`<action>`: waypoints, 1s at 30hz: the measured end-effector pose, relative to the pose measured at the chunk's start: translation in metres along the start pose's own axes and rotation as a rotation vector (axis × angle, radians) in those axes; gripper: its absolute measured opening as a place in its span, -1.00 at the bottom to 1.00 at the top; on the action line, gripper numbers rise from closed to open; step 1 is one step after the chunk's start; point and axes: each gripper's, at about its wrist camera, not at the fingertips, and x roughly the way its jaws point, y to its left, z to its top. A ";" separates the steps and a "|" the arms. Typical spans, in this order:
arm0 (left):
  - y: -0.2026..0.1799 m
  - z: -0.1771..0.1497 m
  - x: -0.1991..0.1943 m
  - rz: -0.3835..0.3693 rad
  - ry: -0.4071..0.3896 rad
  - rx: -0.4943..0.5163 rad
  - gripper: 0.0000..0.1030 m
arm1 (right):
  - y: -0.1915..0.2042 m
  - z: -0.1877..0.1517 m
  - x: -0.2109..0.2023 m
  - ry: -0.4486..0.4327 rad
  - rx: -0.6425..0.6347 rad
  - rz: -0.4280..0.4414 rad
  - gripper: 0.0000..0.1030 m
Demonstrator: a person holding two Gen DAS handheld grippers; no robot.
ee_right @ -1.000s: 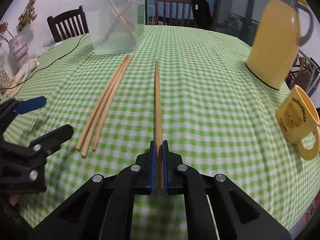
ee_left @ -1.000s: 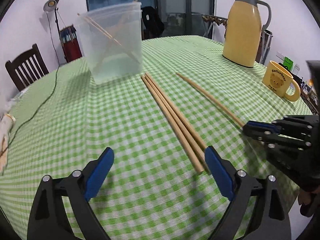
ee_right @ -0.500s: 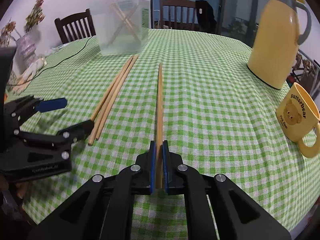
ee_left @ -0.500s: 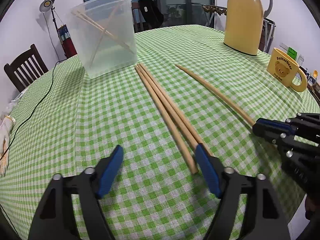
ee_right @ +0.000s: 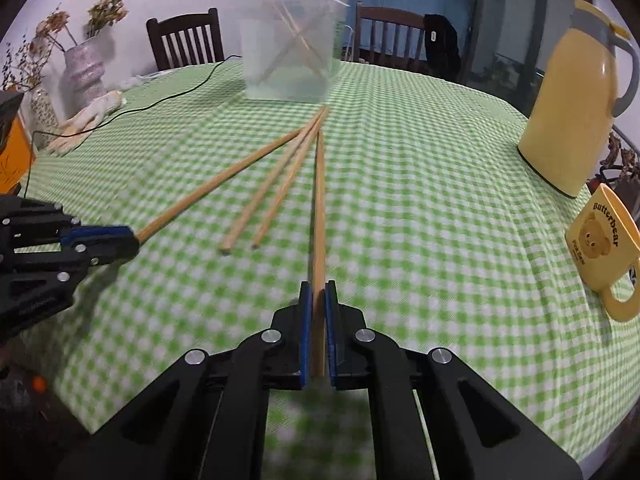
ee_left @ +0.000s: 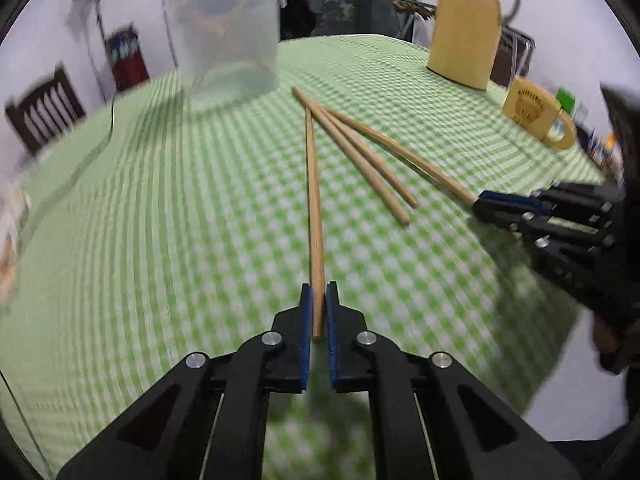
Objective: Organize utensils
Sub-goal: 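Close the right tool on one chopstick while the left tool grasps another chopstick, then lift the held chopsticks from the table with both tools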
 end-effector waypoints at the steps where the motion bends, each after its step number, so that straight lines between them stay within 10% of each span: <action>1: 0.004 -0.005 -0.004 -0.032 0.002 -0.029 -0.92 | 0.002 -0.003 -0.001 0.005 0.001 0.007 -0.86; 5: 0.001 -0.028 -0.018 -0.080 -0.035 -0.024 -0.85 | 0.007 -0.014 -0.008 -0.007 -0.008 0.001 -0.85; 10: -0.006 -0.042 -0.026 -0.119 -0.055 -0.003 -0.15 | 0.001 -0.023 -0.016 -0.020 0.021 -0.024 -0.42; 22: -0.015 -0.035 -0.020 -0.111 -0.048 0.020 -0.43 | 0.005 -0.034 -0.025 -0.026 0.035 -0.034 -0.38; 30: -0.024 -0.037 -0.020 -0.064 -0.047 0.069 -0.87 | 0.018 -0.034 -0.025 -0.021 -0.014 -0.017 -0.87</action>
